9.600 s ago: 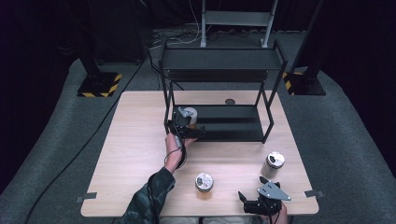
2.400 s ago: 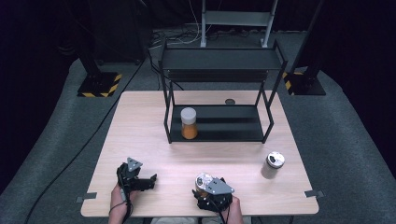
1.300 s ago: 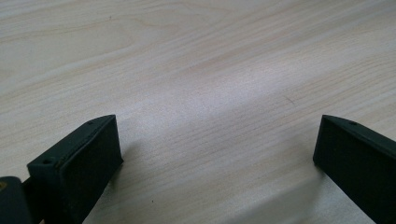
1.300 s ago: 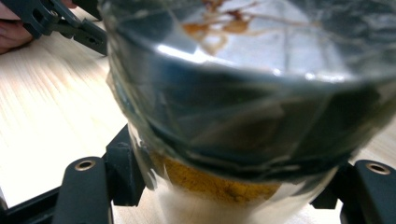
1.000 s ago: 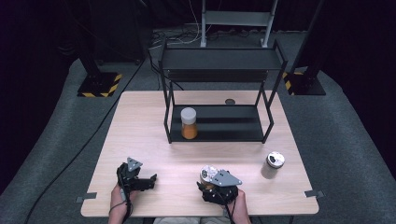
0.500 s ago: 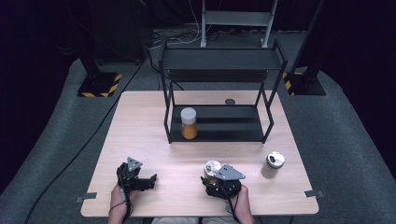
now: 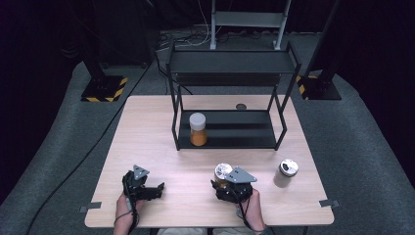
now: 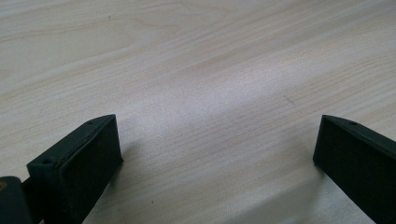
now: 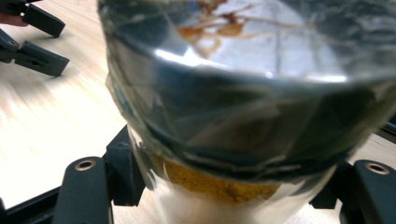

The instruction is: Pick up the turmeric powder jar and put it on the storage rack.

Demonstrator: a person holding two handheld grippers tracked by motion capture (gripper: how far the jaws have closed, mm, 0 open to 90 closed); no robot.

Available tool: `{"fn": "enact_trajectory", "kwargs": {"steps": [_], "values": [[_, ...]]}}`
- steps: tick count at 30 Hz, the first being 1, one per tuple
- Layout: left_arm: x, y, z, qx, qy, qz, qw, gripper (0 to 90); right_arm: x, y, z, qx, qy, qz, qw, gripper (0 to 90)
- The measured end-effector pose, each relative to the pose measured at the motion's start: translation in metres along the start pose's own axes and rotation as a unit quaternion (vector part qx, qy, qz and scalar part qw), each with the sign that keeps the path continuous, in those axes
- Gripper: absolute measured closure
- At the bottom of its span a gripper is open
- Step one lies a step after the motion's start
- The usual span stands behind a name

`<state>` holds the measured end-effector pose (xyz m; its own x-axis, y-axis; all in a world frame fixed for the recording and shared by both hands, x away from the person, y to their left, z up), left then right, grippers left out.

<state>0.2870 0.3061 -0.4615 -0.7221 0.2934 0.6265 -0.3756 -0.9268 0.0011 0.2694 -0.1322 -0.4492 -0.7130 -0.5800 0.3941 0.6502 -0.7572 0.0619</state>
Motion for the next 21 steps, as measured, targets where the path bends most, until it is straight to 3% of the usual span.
{"fn": "enact_trajectory", "kwargs": {"steps": [21], "values": [[0.0, 0.0, 0.0, 0.0, 0.0, 0.0, 1.0, 0.4, -0.018, 0.018, 0.001, -0.026, 0.002, -0.005, 0.9996, 30.2]]}}
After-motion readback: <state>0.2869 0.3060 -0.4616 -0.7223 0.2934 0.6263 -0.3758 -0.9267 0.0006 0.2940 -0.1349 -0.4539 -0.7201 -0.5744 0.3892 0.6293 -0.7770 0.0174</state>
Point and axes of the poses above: each handheld gripper's, and its own axes: x roughly backward along the jaws, z roughly out of its top, y roughly to its right, the point moved 3 cm from there along -x, roughly forward along the jaws, and after that the axes turned 5 degrees about y, right-handed, at the moved point
